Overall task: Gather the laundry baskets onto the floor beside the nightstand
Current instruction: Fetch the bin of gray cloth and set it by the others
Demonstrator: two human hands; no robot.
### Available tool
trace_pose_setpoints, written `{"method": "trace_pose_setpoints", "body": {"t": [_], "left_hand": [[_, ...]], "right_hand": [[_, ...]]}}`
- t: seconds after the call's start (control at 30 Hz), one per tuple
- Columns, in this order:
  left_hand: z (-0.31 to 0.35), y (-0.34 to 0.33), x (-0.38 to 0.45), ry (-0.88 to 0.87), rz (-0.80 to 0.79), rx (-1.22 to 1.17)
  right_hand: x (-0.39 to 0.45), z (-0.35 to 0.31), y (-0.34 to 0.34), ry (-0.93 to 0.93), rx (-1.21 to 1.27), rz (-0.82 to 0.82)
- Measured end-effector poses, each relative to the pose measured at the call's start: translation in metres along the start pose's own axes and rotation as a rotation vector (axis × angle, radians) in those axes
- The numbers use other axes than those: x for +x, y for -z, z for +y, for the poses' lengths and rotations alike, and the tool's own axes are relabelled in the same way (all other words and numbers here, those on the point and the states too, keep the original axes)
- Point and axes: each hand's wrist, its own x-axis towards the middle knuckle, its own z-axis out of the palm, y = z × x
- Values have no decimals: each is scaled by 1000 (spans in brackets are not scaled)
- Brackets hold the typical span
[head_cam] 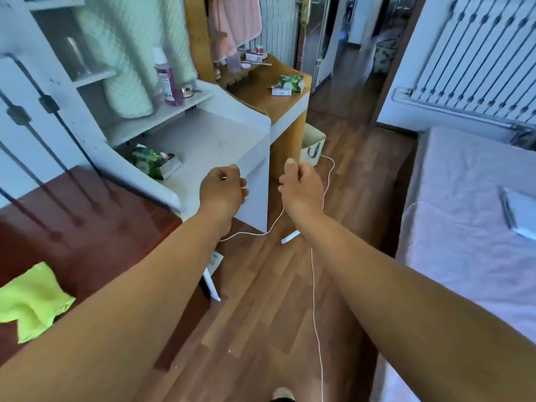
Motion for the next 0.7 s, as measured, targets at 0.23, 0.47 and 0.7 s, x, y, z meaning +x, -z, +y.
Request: {"method": "trace_pose_setpoints", "body": {"t": [0.23, 0.47, 0.7], "left_hand": [[22, -98, 104, -36, -107, 82], [64, -198, 200, -72, -165, 81], [86, -296, 316, -24, -226, 91]], "right_hand": [[124, 12, 6, -18, -1, 129], [265, 8, 14, -54, 51, 196], [415, 22, 1, -59, 8, 220]]}}
